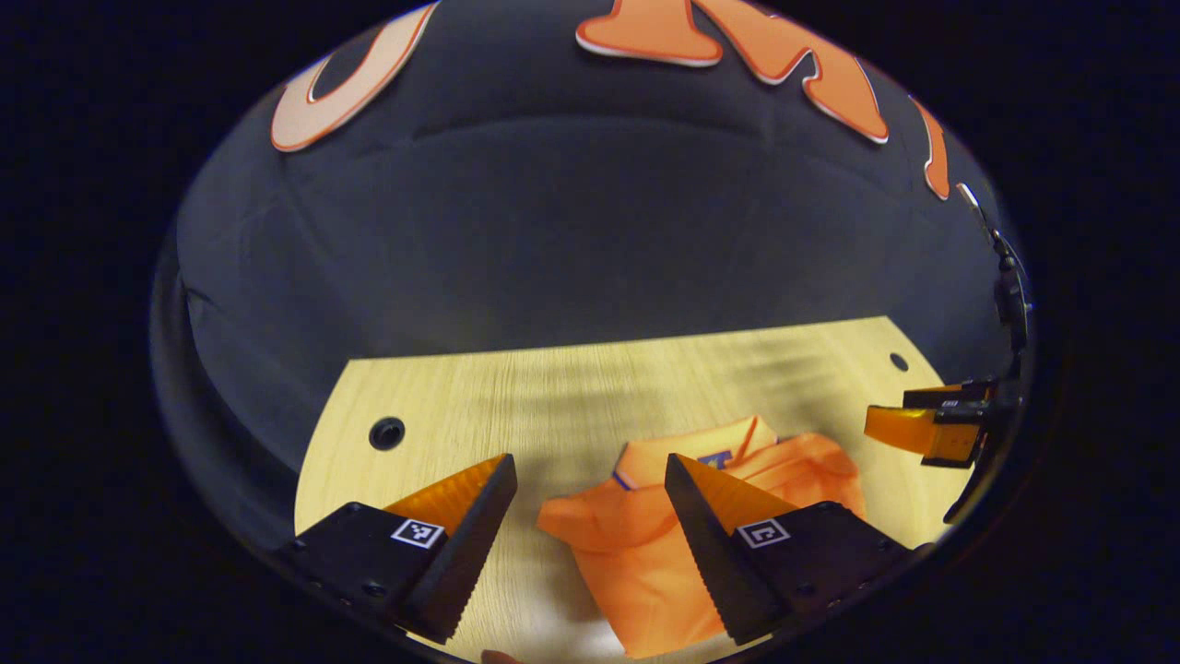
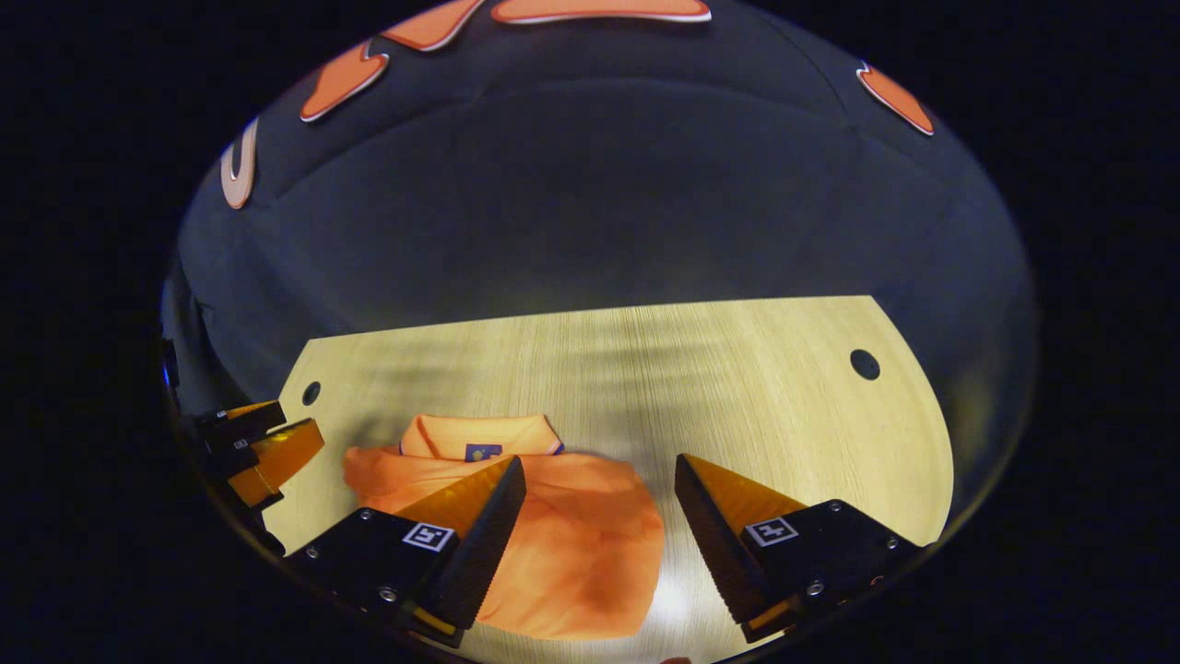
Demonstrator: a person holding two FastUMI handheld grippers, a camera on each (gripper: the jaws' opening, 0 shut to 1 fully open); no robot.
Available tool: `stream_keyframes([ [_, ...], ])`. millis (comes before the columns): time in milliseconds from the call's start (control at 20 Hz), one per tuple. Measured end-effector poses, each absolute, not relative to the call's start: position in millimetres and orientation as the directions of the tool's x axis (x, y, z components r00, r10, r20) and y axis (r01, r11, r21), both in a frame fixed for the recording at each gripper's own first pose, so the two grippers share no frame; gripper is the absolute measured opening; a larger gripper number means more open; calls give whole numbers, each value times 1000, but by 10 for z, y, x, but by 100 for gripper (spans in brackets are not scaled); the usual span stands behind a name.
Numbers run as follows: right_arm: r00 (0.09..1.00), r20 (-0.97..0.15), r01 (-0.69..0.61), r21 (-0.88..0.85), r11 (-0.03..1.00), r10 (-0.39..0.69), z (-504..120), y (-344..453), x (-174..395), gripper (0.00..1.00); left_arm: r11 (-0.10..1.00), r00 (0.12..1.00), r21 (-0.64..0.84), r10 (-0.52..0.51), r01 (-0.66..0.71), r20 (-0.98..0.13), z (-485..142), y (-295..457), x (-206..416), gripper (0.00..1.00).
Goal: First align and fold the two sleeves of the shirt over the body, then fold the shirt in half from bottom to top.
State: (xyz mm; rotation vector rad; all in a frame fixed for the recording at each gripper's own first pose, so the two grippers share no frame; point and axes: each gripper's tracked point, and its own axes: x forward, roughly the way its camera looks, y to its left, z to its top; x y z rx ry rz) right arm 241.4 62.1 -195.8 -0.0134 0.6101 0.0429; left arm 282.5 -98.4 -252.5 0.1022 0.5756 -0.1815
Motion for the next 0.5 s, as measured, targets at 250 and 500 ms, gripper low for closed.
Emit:
stream_keyframes([
  [250, 893, -445, -78, -12, 997, 65, -1292, 623, 2053, 99, 978, 906, 57, -165, 202, -389, -1662, -1087, 2565, 99],
  [500, 954, -291, -95, -66, 993, 72, -598, 543, 1533, 98, 979, 955, 57, -175, 194, -240, -840, -1118, 2018, 99],
])
